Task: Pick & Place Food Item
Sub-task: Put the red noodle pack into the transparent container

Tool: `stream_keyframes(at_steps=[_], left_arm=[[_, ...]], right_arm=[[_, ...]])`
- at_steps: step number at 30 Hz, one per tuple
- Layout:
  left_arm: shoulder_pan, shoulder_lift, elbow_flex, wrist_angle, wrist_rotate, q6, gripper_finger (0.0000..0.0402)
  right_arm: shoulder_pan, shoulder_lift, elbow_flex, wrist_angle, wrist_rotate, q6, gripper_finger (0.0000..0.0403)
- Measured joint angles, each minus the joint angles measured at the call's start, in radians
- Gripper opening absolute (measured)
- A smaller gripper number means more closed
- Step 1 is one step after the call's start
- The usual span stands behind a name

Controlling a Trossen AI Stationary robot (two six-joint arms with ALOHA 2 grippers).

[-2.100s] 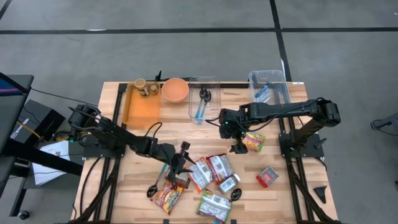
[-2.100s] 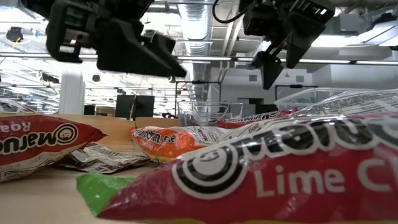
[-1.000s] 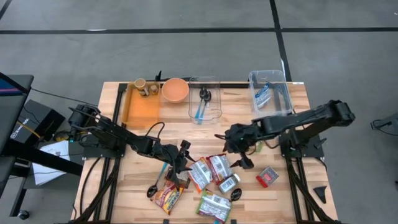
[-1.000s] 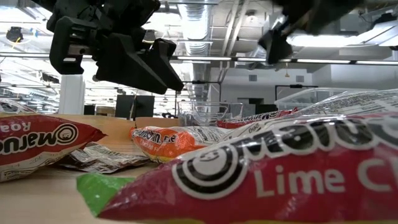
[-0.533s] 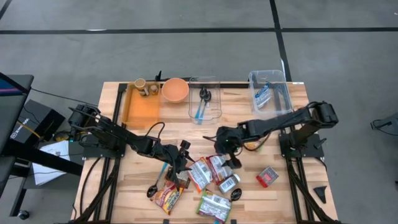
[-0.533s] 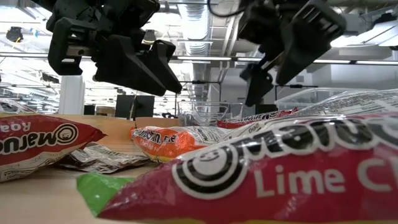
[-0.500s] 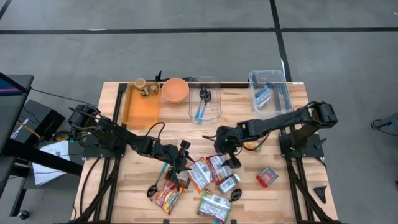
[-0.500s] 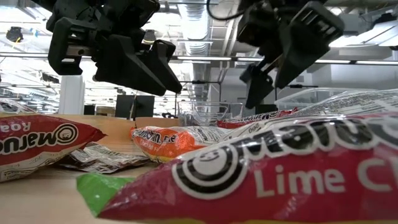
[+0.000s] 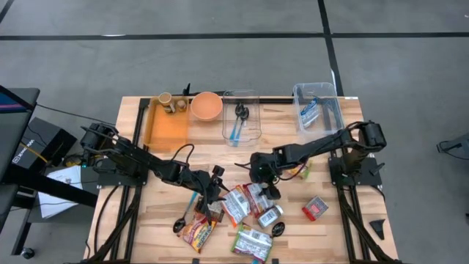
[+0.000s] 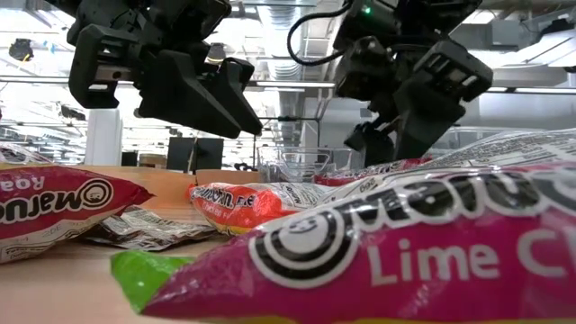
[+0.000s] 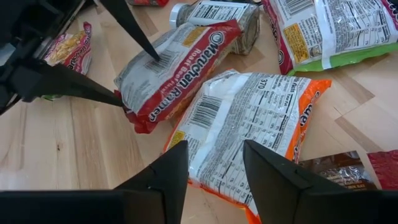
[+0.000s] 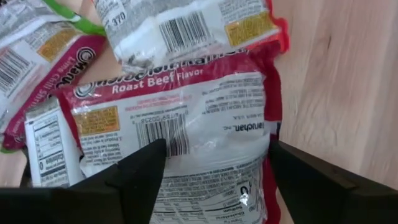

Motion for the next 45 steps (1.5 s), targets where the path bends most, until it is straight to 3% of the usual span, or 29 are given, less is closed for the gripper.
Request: stream_keyframes(at_steps=[9, 24, 31, 37, 45], left_arm=[[0.000, 0.000, 0.000, -0.002, -0.004, 0.000, 0.0144], [0.000, 0.000, 0.000, -0.004, -0.004, 0.000, 0.0144], [0.000, 0.000, 0.000, -0.025, -0.003, 0.000, 0.0144], [0.000, 0.000, 0.000, -0.052, -0.064, -0.001, 0.0144], [0.010, 0.000, 0.000, -0.126, -0.341, -0.005, 0.0144]], right_arm=[[0.000, -0.008, 0.000, 0.001, 0.002, 0.000, 0.0209], [0.000, -0.008, 0.000, -0.009, 0.000, -0.001, 0.0007], [0.000, -0.027, 0.000, -0.025, 0.000, 0.000, 0.0003], [0.012, -0.135, 0.000, -0.040, 0.014, 0.015, 0.0002], [0.085, -0.375, 0.000, -0.196, 0.289, 0.032, 0.0001]])
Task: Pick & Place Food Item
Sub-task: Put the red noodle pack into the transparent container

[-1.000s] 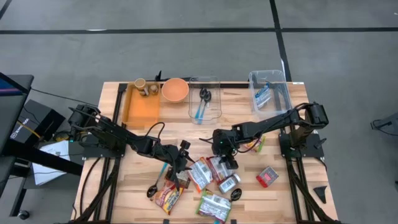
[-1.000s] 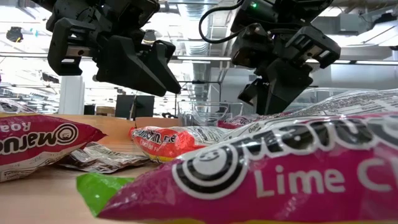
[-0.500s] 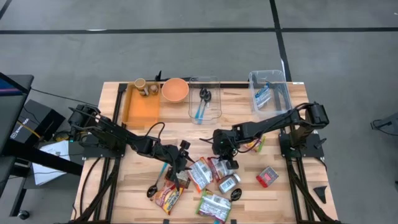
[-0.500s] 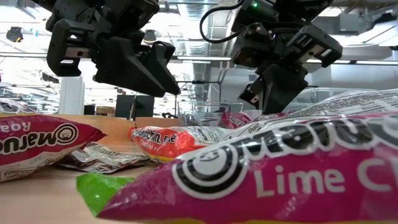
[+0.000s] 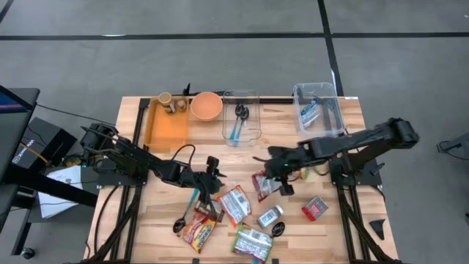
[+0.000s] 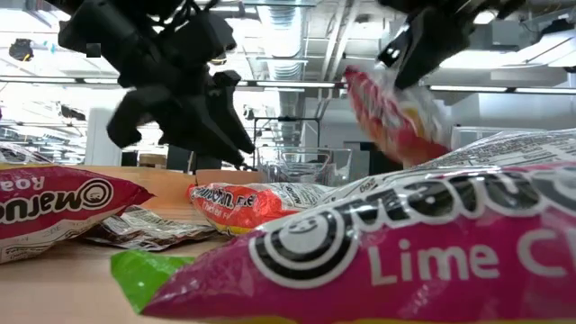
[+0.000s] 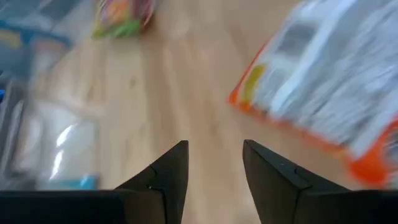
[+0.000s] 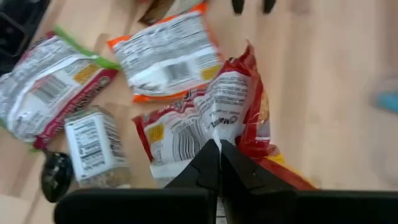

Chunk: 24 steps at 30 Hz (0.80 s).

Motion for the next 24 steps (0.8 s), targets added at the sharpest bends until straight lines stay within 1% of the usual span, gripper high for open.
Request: stream_keyframes(at_steps=[4, 7, 11, 19, 22, 24], left_arm=[[0.026, 0.000, 0.000, -0.040, -0.039, -0.061, 0.0144], [0.056, 0.000, 0.000, -0.053, -0.046, -0.106, 0.0144], [0.094, 0.000, 0.000, -0.070, -0.048, -0.132, 0.0144], [0.155, 0.000, 0.000, -0.092, -0.048, -0.160, 0.0144], [0.163, 0.000, 0.000, -0.092, -0.048, -0.161, 0.0144], [0.164, 0.000, 0.000, -0.092, -0.048, -0.161, 0.0144]], right_arm=[[0.034, -0.131, 0.000, -0.093, 0.166, 0.047, 0.0001], [0.047, -0.230, 0.000, -0.160, 0.293, 0.081, 0.0001], [0.042, -0.356, 0.000, -0.214, 0.414, 0.092, 0.0000], [-0.005, -0.565, 0.000, -0.292, 0.665, 0.092, 0.0000], [-0.040, -0.615, 0.000, -0.329, 0.791, 0.092, 0.0000], [-0.071, -0.638, 0.000, -0.339, 0.854, 0.098, 0.0000]])
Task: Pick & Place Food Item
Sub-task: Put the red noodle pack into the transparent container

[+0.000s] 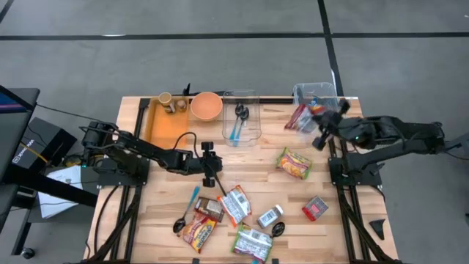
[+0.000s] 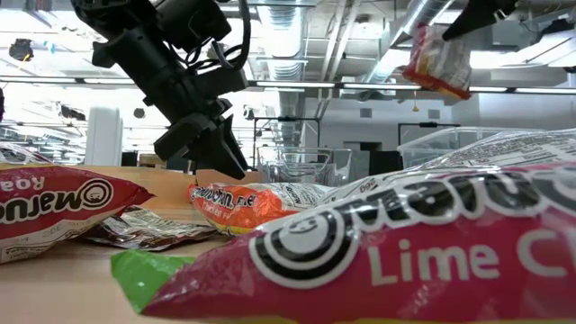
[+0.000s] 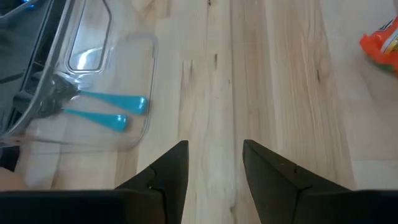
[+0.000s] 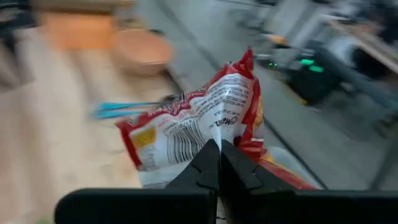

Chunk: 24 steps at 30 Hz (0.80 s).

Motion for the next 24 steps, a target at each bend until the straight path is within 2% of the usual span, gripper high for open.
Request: stream_keyframes(at_steps=[7, 16, 24], left_arm=[[0.000, 0.000, 0.000, 0.000, 0.000, 0.000, 0.0144], [0.000, 0.000, -0.003, 0.002, 0.001, -0.017, 0.0144], [0.000, 0.000, -0.049, 0.021, 0.001, -0.036, 0.0144]], right_arm=[[-0.144, -0.018, 0.000, -0.015, 0.117, 0.001, 0.0000], [-0.332, 0.018, 0.000, -0.074, 0.119, 0.000, 0.0000], [-0.383, 0.025, 0.000, -0.084, 0.114, -0.007, 0.0000]])
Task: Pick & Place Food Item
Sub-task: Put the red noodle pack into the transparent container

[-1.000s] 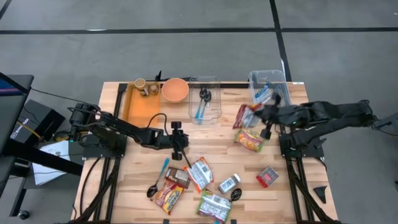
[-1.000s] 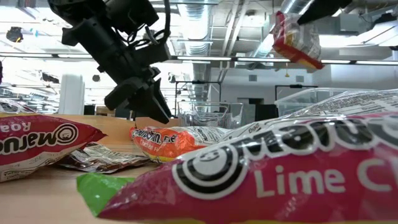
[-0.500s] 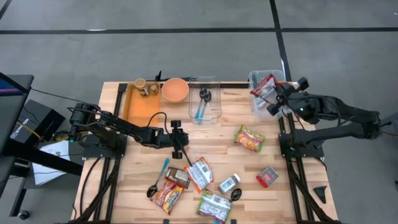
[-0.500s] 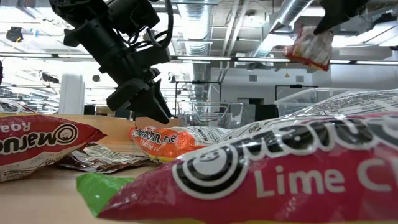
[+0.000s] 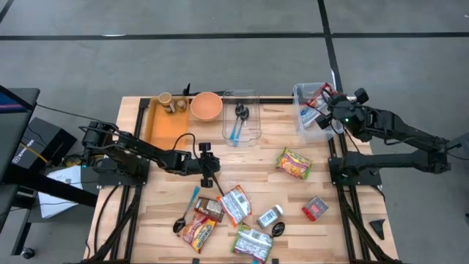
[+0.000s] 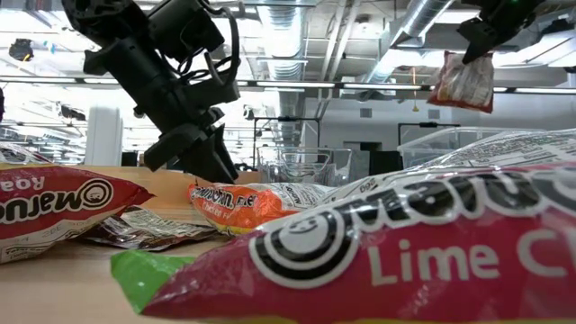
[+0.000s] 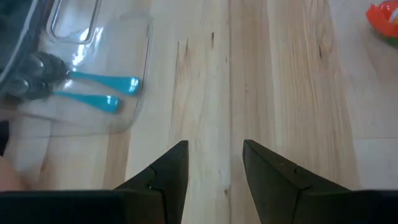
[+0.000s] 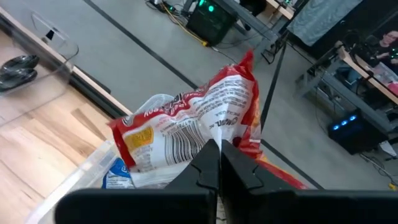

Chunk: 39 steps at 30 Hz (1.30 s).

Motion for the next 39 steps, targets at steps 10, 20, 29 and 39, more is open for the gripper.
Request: stream_keyframes(at_steps=[10, 20, 29, 39], left_arm=[[0.000, 0.000, -0.003, 0.007, 0.000, -0.008, 0.0144], [0.000, 0.000, -0.003, 0.007, 0.000, -0.009, 0.0144], [0.000, 0.000, -0.003, 0.023, 0.000, -0.009, 0.0144], [0.000, 0.000, -0.003, 0.026, 0.001, -0.009, 0.0144]], right_arm=[[-0.001, -0.002, 0.000, -0.004, -0.025, 0.004, 0.0000], [-0.037, -0.003, -0.161, 0.004, -0.028, 0.035, 0.0000], [-0.124, 0.002, -0.256, 0.089, -0.107, 0.016, 0.0000], [-0.230, 0.150, -0.256, 0.104, -0.262, -0.059, 0.0000]])
